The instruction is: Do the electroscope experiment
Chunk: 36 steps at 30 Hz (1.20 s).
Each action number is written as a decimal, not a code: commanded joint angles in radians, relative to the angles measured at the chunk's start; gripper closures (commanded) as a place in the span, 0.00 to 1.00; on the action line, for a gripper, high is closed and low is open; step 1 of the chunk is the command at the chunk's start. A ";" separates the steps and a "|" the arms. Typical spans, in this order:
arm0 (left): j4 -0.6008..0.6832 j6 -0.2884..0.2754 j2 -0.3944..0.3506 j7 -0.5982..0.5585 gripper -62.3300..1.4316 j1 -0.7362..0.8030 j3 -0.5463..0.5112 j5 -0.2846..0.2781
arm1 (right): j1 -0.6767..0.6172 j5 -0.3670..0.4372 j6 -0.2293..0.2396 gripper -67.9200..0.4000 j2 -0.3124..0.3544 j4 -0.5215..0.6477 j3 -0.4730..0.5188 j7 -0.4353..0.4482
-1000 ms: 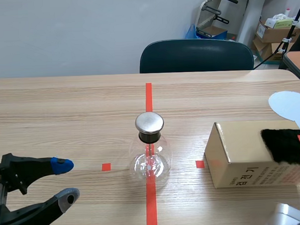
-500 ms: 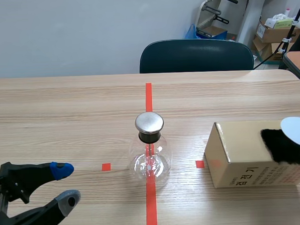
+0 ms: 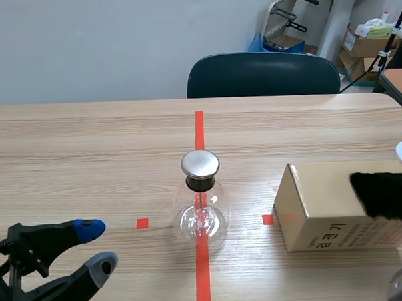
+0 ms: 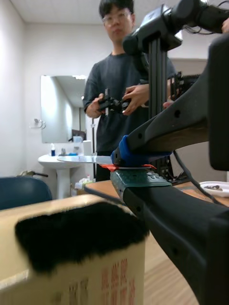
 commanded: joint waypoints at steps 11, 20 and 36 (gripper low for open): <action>0.008 -0.004 0.003 -0.014 0.41 0.003 -0.003 0.005 | 0.033 -0.056 -0.061 0.97 -0.001 -0.081 0.005 0.012; 0.008 -0.004 0.003 -0.013 0.41 0.003 -0.003 0.025 | 0.033 -0.105 -0.061 0.97 -0.003 -0.159 0.005 0.002; 0.008 -0.004 0.005 -0.011 0.41 0.003 -0.003 0.039 | 0.029 -0.108 -0.061 0.97 0.000 -0.160 0.005 0.139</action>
